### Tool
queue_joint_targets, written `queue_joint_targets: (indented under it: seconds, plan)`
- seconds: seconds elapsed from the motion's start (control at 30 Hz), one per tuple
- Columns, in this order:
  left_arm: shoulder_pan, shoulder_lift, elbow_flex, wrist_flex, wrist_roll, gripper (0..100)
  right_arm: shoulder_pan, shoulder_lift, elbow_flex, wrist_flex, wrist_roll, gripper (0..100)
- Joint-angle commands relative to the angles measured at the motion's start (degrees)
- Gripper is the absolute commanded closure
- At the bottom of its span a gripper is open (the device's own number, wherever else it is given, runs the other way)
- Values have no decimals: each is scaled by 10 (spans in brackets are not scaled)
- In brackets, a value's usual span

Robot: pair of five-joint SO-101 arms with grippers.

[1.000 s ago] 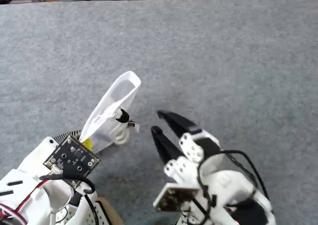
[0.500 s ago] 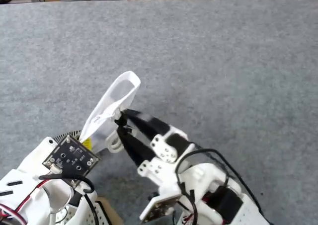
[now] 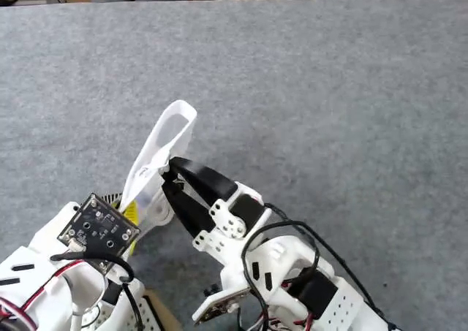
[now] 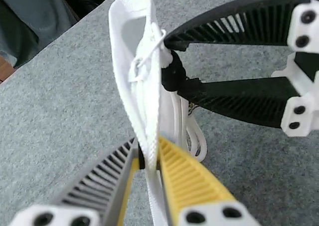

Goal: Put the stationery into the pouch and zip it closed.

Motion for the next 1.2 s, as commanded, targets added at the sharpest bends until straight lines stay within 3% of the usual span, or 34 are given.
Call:
queue_joint_targets:
  seconds: [0.0,0.1,0.23,0.53,0.63,0.83,1.17]
  plan:
    - [16,-3,-21,1,2,971,-8,16,21,-4,7,850]
    - [16,-3,-21,1,2,971,-7,16,31,-5,7,860]
    - [16,-3,-21,1,2,971,-7,16,31,-5,7,987]
    - [16,-3,-21,1,2,971,52,16,30,-91,7,986]
    - [16,-3,-21,1,2,971,54,15,15,-69,8,983]
    - [16,-3,-21,1,2,971,20,16,-21,11,8,833]
    - [16,-3,-20,-16,48,971,-25,16,-75,46,5,935]
